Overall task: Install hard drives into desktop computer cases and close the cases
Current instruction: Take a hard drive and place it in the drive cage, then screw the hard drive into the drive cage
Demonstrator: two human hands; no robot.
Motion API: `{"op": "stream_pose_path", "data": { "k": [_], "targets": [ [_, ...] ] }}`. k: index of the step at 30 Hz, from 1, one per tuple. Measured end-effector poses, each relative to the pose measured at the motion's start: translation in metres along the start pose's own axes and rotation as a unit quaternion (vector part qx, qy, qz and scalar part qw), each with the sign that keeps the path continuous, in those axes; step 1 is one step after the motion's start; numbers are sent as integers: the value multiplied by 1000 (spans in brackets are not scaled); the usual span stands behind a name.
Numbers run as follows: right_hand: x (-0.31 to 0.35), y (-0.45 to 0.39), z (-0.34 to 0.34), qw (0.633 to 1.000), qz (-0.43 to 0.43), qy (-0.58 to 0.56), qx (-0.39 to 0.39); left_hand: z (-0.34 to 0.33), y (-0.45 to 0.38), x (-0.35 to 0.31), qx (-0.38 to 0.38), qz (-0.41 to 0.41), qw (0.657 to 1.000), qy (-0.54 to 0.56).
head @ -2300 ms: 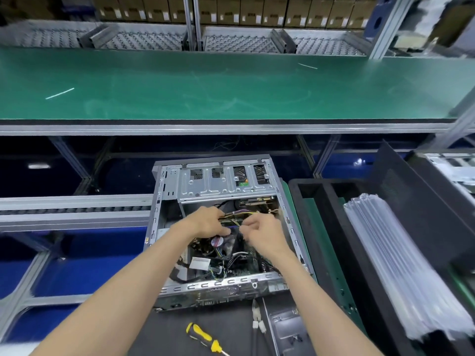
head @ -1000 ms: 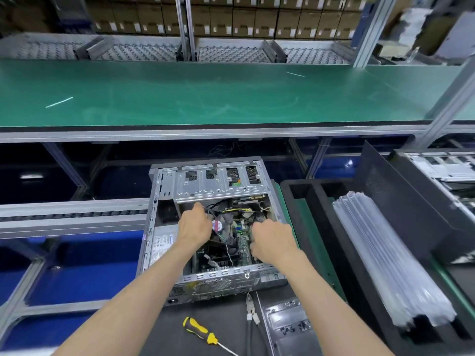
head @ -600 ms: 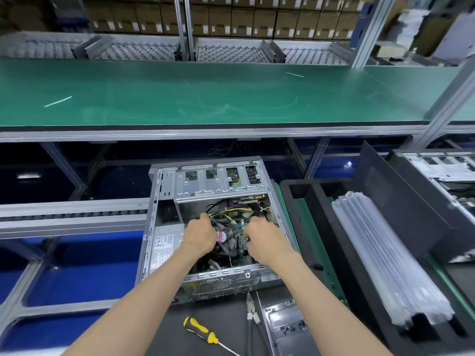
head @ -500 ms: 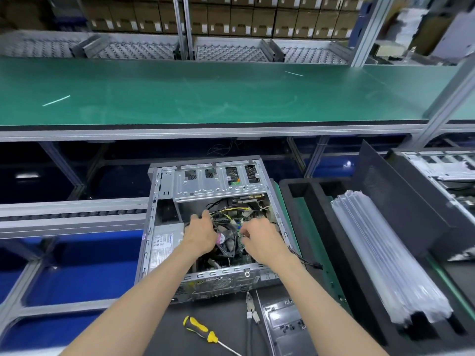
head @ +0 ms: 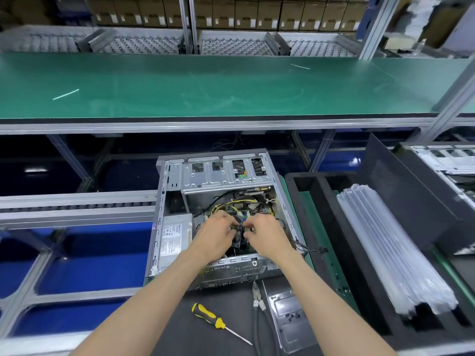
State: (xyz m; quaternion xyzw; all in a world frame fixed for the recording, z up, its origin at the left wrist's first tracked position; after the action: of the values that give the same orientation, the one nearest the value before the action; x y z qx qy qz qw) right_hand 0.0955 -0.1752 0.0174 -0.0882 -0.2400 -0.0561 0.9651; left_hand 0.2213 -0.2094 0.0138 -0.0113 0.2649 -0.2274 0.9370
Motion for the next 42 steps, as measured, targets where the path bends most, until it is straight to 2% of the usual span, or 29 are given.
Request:
{"op": "stream_pose_path", "data": {
  "k": [4, 7, 13, 16, 18, 20, 23, 25, 31, 42],
  "targets": [
    [7, 6, 13, 998, 29, -9, -46, 8, 10, -12, -31, -14, 999, 18],
    [6, 19, 30, 996, 35, -32, -76, 17, 20, -26, -83, -46, 995, 35],
    [-16, 76, 87, 969, 38, -88, -226, 13, 59, -81, -165, -215, 961, 57],
    [-39, 106, 96, 965, 19, -101, -242, -2, 85, -106, -186, -307, 931, 65],
    [-57, 123, 95, 966, 9, -104, -235, -22, 102, -116, -158, -342, 923, 75],
    [-81, 138, 87, 973, -23, -99, -207, -54, 114, -118, -79, -330, 937, 86],
    [-127, 161, 64, 982, -114, -81, -129, -103, 125, -107, 48, -246, 965, 79],
    [-155, 177, 52, 981, -159, -64, -87, -129, 130, -101, 93, -191, 975, 61],
    [-190, 202, 18, 984, -175, -14, 17, -167, 139, -111, 93, -104, 990, 15],
    [-176, 197, -1, 995, -98, 31, 8, -177, 133, -116, 68, -52, 996, -1]
  ]
}}
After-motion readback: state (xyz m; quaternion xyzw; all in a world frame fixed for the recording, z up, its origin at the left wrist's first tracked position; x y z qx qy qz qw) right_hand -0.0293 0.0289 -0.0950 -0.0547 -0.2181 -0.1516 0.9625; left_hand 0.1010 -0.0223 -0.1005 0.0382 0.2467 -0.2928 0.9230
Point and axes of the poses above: each hand's wrist, its own y-axis away from the middle knuckle, its own z-axis out of the back of the hand, x = y × z, the point moved 8 cm from there along -y, towards the middle knuckle, and after that the axes turned 12 degrees about -x, right-handed, at the moved point
